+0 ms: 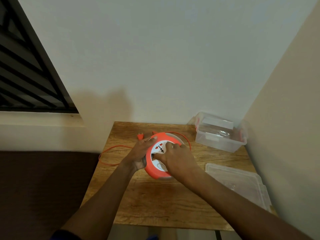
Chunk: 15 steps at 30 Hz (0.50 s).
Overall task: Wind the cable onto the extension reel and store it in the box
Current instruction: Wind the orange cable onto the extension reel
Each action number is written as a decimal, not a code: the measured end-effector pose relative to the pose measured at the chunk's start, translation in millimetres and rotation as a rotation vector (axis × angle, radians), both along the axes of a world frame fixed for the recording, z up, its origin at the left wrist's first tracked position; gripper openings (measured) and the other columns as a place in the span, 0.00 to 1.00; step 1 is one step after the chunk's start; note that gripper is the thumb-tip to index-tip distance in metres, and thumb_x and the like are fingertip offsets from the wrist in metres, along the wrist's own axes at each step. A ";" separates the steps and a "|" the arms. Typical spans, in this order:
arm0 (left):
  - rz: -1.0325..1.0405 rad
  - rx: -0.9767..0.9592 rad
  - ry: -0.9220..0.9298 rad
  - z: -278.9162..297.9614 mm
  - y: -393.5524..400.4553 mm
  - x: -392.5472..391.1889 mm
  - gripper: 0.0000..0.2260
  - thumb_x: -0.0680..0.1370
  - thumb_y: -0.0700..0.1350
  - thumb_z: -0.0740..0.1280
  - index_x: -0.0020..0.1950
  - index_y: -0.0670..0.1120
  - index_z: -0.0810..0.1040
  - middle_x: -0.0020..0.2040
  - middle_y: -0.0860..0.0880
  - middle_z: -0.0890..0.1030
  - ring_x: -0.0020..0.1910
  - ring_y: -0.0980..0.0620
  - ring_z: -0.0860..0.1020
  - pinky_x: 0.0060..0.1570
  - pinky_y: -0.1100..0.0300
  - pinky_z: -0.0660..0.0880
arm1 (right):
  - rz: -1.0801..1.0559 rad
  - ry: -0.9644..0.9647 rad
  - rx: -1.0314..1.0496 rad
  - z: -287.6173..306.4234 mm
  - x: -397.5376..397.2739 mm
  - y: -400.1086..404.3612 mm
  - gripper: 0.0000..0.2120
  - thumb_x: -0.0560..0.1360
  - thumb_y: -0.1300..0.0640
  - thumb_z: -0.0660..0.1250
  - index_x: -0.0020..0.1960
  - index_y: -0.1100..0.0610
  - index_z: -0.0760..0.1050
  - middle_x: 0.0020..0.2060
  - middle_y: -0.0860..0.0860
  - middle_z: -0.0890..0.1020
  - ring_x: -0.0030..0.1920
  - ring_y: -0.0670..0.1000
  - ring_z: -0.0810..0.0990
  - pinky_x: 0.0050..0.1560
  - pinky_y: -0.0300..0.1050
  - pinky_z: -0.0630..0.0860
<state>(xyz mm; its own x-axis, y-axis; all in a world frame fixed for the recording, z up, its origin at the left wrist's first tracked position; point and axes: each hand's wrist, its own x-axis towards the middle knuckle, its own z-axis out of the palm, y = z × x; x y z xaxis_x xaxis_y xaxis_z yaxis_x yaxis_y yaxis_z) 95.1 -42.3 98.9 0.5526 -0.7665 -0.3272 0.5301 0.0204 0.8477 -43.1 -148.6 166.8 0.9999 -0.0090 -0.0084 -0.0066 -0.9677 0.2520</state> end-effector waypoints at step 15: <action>0.108 0.044 -0.132 -2.3 -7.0 -15.7 0.20 0.76 0.50 0.75 0.60 0.38 0.82 0.56 0.37 0.84 0.50 0.38 0.84 0.47 0.47 0.82 | -0.514 -0.161 0.583 -27.0 1.8 7.5 0.38 0.71 0.36 0.63 0.72 0.57 0.57 0.52 0.54 0.82 0.49 0.57 0.81 0.41 0.47 0.74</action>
<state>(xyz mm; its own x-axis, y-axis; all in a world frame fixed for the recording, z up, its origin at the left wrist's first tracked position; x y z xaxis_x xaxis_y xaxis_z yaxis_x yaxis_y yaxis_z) 79.4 -49.3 96.6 0.6715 -0.6868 -0.2783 0.4113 0.0330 0.9109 -41.3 -141.1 139.8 0.8608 -0.5088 -0.0096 -0.4819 -0.8090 -0.3365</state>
